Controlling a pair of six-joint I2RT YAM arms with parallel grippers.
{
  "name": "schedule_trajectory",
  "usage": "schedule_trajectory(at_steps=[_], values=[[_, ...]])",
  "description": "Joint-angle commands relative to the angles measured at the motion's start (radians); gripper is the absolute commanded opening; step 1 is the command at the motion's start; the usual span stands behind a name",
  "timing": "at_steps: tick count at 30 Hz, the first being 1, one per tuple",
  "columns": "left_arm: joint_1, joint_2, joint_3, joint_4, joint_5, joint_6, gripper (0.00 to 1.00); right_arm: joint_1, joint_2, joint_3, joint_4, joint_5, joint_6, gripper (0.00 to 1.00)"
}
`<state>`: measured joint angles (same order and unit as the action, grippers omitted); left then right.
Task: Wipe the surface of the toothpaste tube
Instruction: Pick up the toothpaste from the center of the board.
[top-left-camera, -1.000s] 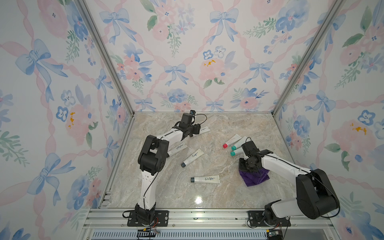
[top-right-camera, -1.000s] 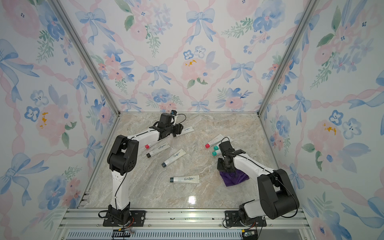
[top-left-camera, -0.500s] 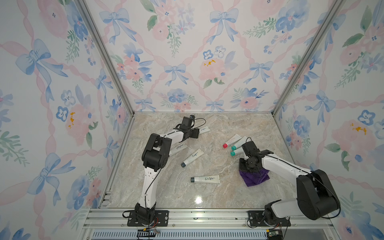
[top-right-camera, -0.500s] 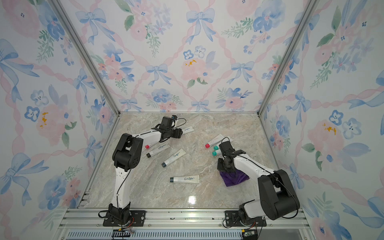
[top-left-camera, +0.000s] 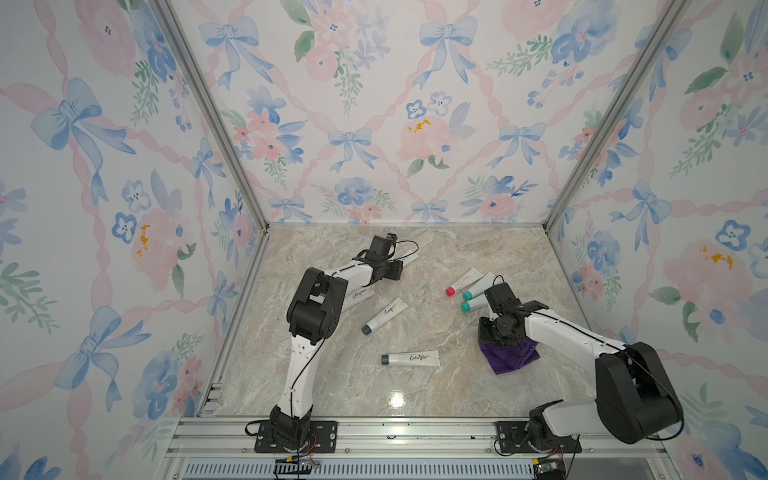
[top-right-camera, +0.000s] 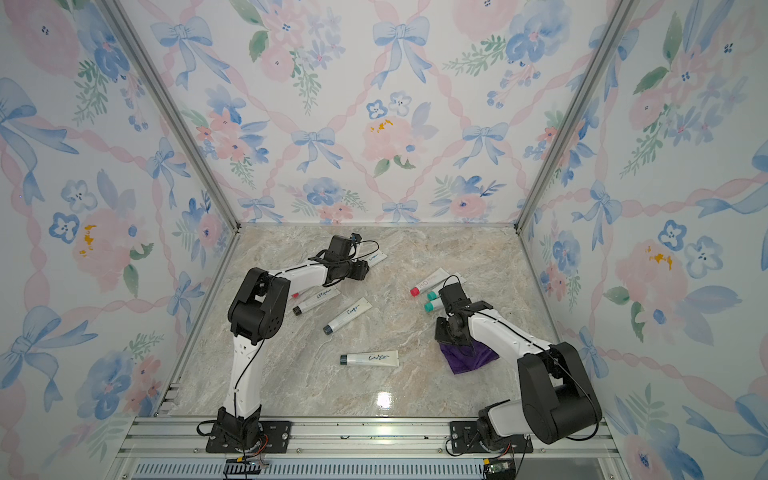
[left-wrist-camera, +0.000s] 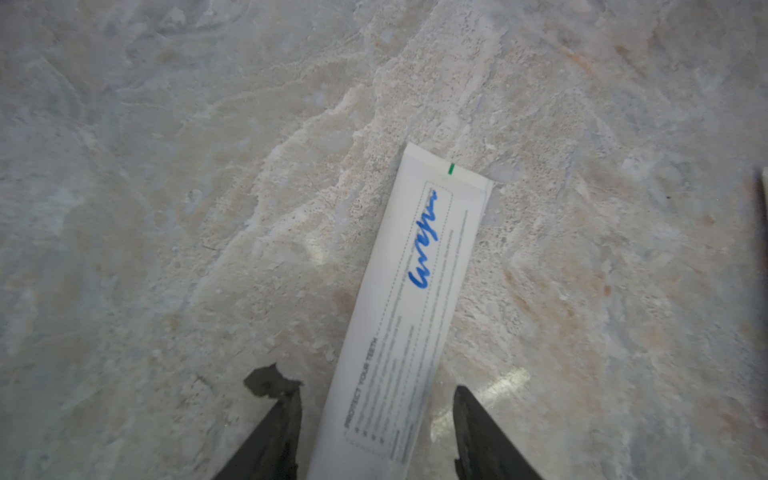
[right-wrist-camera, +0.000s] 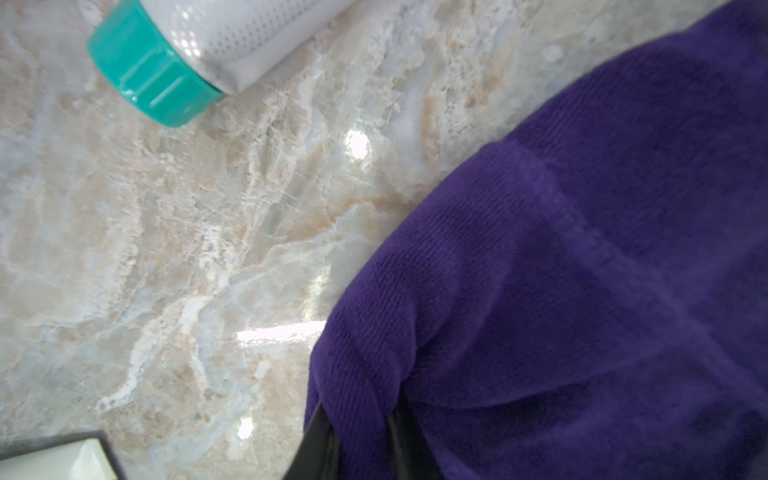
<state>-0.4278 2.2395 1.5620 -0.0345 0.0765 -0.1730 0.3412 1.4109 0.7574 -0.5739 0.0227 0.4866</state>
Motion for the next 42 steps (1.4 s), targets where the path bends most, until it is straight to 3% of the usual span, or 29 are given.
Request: schedule_trajectory(at_steps=[1, 9, 15, 20, 31, 42], values=[[-0.009, 0.02, 0.003, -0.039, -0.019, 0.028, 0.57, -0.006, -0.017, -0.015, -0.014, -0.013, -0.005, 0.19], [-0.032, 0.044, -0.004, -0.059, -0.053, 0.044, 0.47, -0.007, -0.015, -0.013, -0.012, -0.017, -0.004, 0.19], [-0.039, 0.041, -0.021, -0.057, -0.027, 0.031, 0.21, -0.007, -0.021, -0.017, -0.014, -0.015, -0.004, 0.19], [-0.062, -0.011, -0.063, -0.054, 0.006, 0.016, 0.17, -0.007, -0.023, -0.018, -0.012, -0.017, -0.005, 0.19], [-0.18, -0.237, -0.231, -0.032, -0.041, 0.037, 0.18, -0.008, -0.02, -0.023, -0.006, -0.014, -0.005, 0.19], [-0.37, -0.438, -0.454, 0.038, -0.076, 0.023, 0.2, -0.045, -0.029, -0.02, -0.001, -0.052, 0.006, 0.19]])
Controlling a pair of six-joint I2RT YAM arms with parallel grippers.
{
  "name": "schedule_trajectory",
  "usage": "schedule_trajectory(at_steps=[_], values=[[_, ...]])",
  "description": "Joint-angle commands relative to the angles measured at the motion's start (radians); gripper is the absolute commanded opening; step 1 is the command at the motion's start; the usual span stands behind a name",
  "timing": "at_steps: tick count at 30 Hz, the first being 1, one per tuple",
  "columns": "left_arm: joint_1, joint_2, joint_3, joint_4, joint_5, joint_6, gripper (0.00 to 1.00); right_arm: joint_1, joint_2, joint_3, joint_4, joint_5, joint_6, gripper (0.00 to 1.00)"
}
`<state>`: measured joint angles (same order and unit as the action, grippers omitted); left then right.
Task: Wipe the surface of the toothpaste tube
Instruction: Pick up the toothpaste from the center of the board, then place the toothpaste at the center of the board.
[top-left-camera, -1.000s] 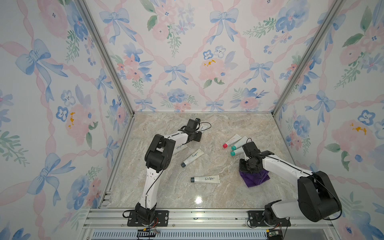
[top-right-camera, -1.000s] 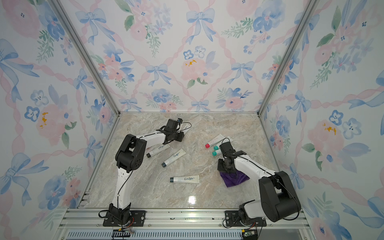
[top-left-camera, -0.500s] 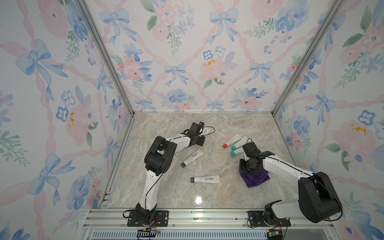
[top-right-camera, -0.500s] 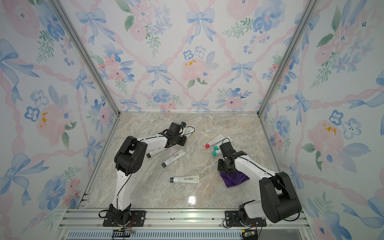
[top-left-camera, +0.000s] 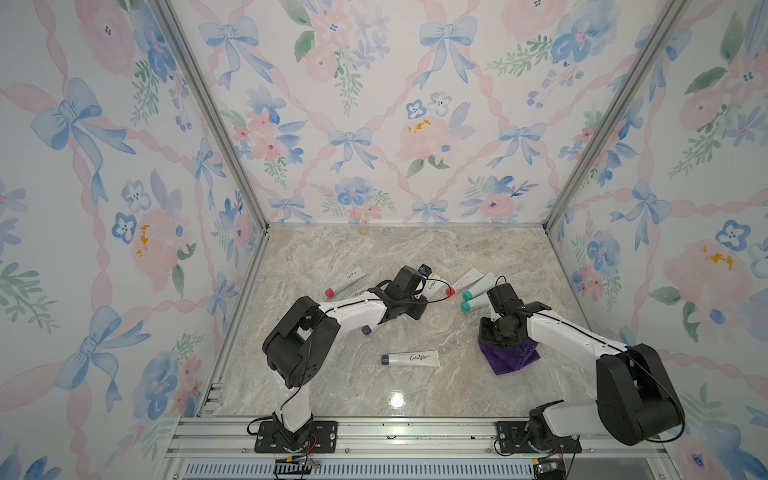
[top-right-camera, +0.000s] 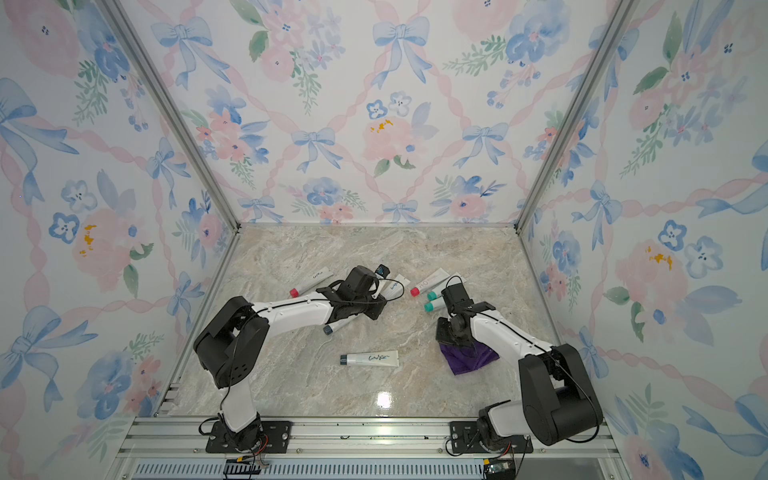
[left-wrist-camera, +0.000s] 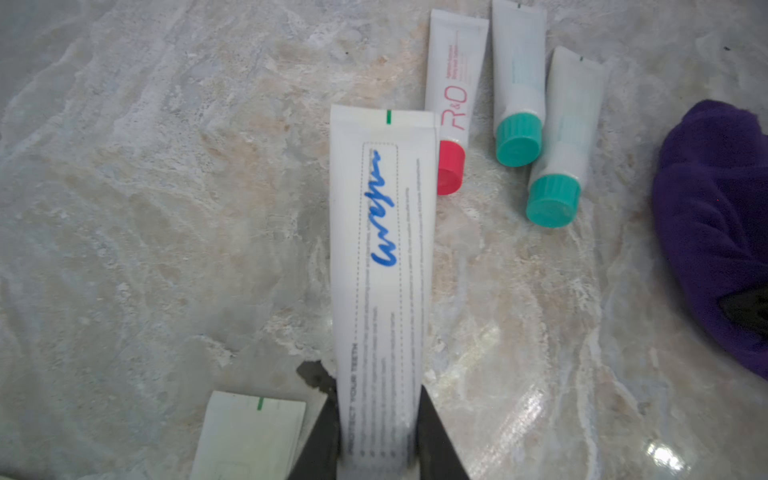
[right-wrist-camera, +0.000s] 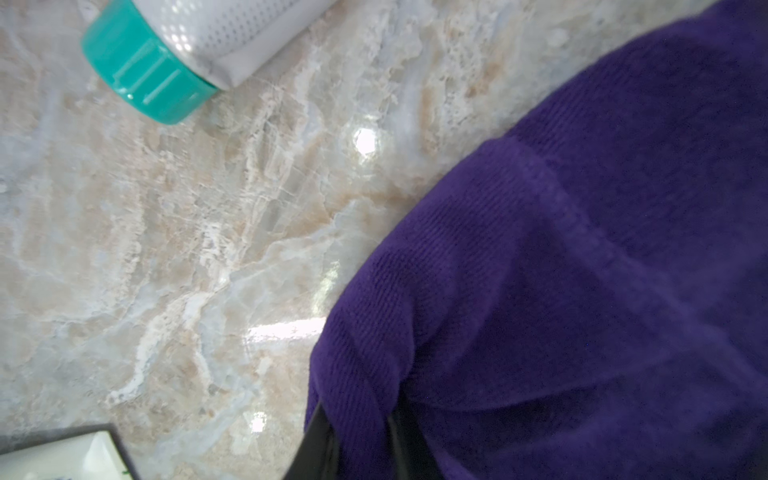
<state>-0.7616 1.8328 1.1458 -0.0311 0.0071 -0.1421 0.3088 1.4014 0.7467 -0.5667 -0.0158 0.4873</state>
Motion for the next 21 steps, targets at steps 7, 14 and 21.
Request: schedule_trajectory(at_steps=[7, 14, 21], values=[[-0.159, -0.032, -0.074, 0.047, 0.002, 0.008, 0.2, -0.038, -0.088, -0.003, -0.049, 0.011, 0.013, 0.19], [-0.251, 0.028, -0.063, 0.057, 0.018, 0.036, 0.21, -0.066, -0.168, -0.009, -0.094, 0.032, 0.007, 0.19], [-0.285, 0.125, -0.009, 0.06, 0.024, 0.052, 0.22, -0.07, -0.17, -0.013, -0.107, 0.031, 0.005, 0.19]])
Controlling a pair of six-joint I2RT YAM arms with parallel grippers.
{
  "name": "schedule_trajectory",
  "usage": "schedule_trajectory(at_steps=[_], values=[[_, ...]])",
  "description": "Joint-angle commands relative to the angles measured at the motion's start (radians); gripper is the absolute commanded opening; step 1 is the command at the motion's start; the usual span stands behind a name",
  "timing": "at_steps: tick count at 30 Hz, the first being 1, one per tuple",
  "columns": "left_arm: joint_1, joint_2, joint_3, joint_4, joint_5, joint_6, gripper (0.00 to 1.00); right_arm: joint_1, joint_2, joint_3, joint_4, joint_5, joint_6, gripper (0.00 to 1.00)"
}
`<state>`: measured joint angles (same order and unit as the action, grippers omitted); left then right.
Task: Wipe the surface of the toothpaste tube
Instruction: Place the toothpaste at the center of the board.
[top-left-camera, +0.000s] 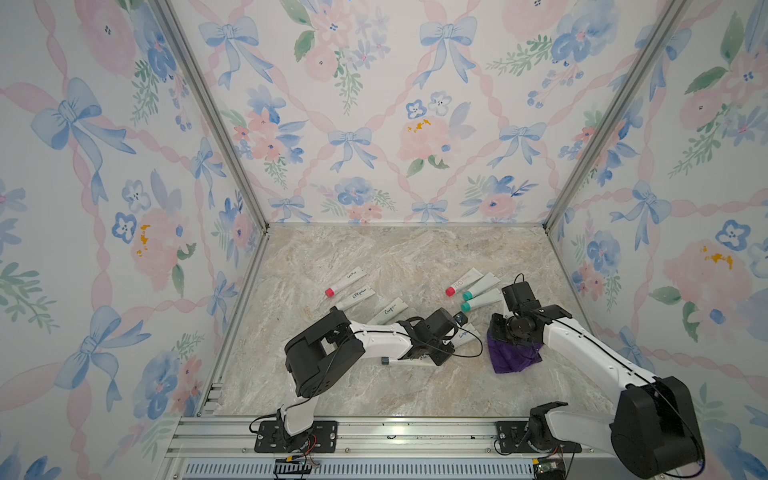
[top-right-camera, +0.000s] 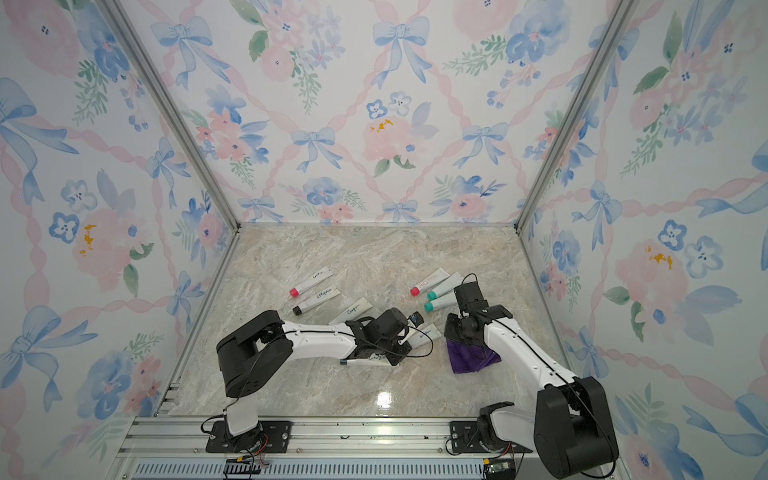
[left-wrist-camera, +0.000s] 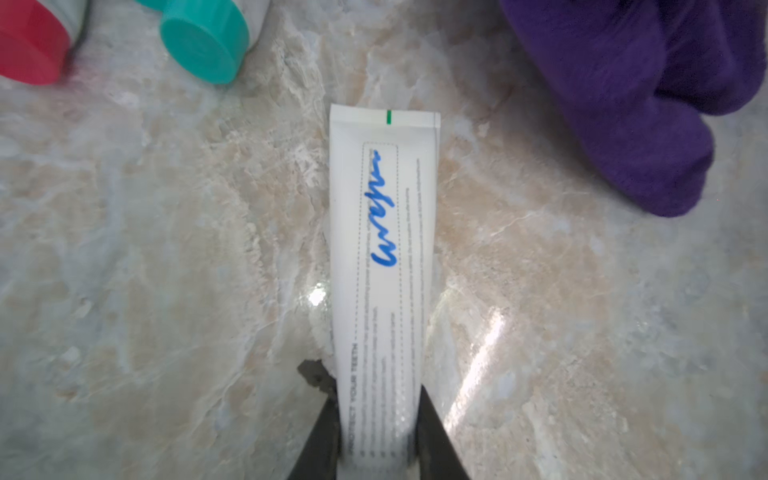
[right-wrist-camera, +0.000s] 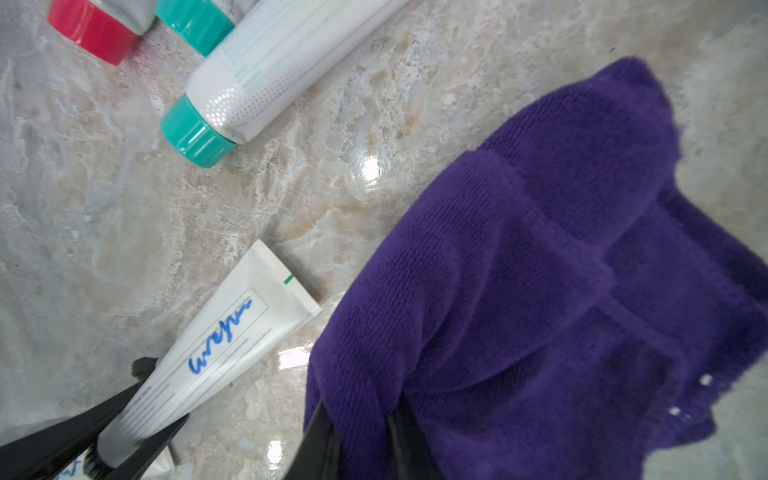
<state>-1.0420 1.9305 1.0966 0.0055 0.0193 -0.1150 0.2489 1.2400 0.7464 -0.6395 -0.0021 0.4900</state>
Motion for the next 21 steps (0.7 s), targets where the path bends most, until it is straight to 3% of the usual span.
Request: schedule_trajectory(at_steps=[1, 5, 9, 11, 21], values=[[-0.006, 0.037, 0.048, 0.023, 0.013, 0.028, 0.22, -0.009, -0.009, -0.013, -0.033, 0.016, 0.004, 0.19], [-0.011, 0.068, 0.067, 0.024, 0.011, 0.038, 0.26, -0.008, -0.009, -0.017, -0.028, 0.012, 0.006, 0.19], [-0.011, 0.041, 0.033, 0.027, 0.0, 0.037, 0.47, -0.007, -0.007, -0.025, -0.024, 0.008, 0.005, 0.19], [-0.011, 0.013, -0.001, 0.029, -0.016, 0.034, 0.52, -0.006, -0.008, -0.029, -0.02, 0.007, 0.005, 0.19], [-0.011, -0.078, -0.129, 0.077, -0.041, 0.012, 0.53, 0.01, 0.006, -0.015, -0.021, 0.004, 0.01, 0.19]])
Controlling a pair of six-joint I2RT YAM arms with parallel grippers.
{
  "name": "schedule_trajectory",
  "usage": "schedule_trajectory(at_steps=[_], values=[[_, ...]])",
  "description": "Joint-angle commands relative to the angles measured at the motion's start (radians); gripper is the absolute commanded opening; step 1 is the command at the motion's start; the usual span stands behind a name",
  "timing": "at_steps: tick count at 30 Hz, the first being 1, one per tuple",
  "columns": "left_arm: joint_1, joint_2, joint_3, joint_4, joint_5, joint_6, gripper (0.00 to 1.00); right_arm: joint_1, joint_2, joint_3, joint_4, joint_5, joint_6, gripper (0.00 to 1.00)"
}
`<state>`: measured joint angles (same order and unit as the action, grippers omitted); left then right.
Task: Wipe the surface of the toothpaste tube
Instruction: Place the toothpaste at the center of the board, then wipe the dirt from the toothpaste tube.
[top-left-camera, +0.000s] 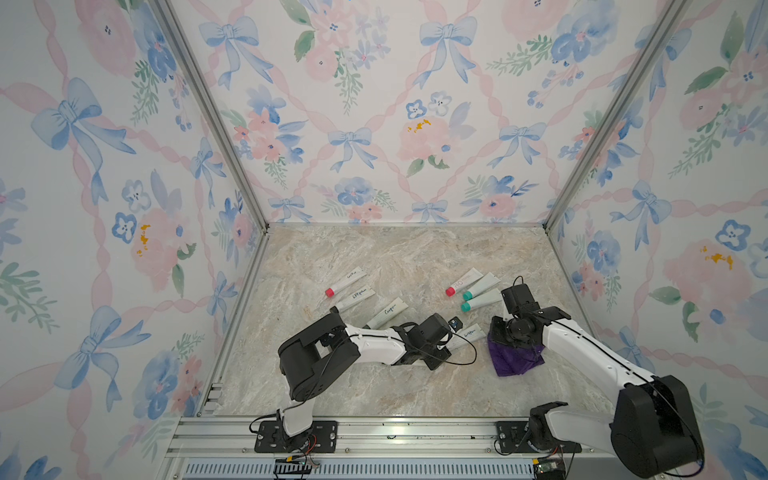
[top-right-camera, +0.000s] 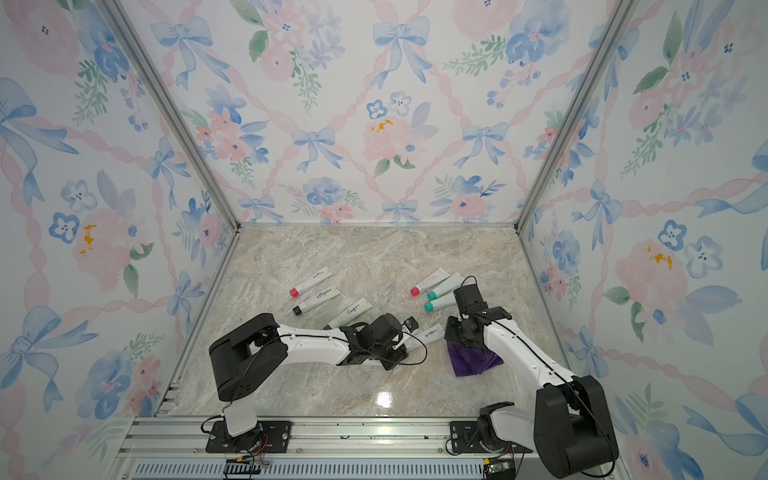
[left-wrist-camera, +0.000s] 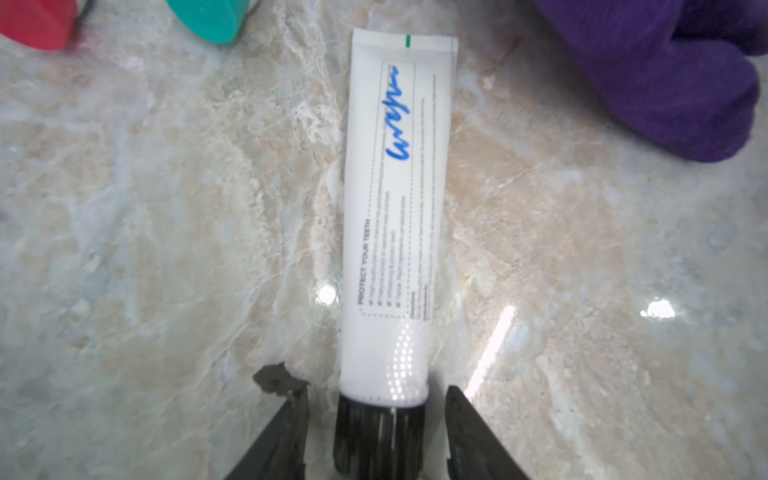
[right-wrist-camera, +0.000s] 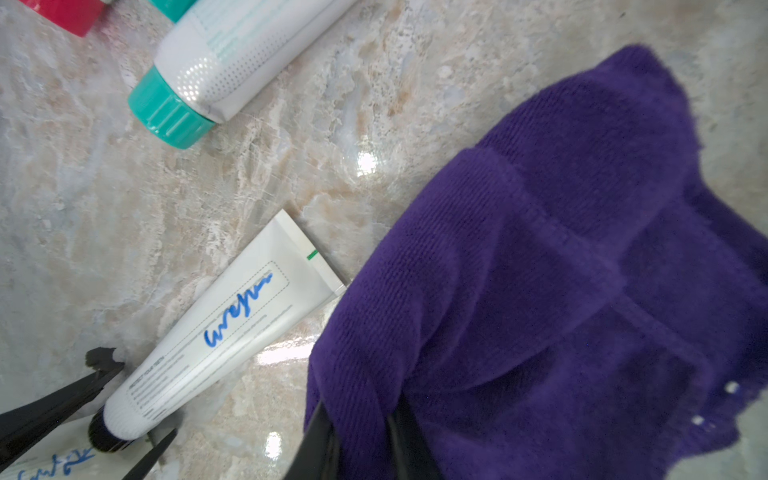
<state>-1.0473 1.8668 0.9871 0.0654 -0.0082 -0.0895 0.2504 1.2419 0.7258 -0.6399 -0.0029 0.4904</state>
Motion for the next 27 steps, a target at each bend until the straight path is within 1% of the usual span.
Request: schedule_trajectory(at_steps=[1, 7, 15, 20, 27], values=[[-0.006, -0.008, -0.018, 0.021, -0.008, -0.015, 0.52, 0.009, 0.004, 0.006, -0.02, 0.005, 0.01, 0.19], [-0.006, 0.032, 0.016, 0.031, 0.011, -0.002, 0.43, 0.021, -0.009, 0.012, -0.039, 0.005, 0.01, 0.19], [-0.006, 0.039, 0.018, 0.034, 0.049, 0.015, 0.26, 0.037, -0.001, 0.036, -0.05, -0.009, 0.006, 0.19], [-0.005, 0.026, 0.004, 0.036, 0.072, 0.018, 0.21, 0.047, 0.007, 0.059, -0.037, -0.079, -0.001, 0.19], [-0.006, 0.024, 0.001, 0.04, 0.086, 0.016, 0.21, 0.073, 0.091, 0.083, 0.006, -0.185, -0.003, 0.19]])
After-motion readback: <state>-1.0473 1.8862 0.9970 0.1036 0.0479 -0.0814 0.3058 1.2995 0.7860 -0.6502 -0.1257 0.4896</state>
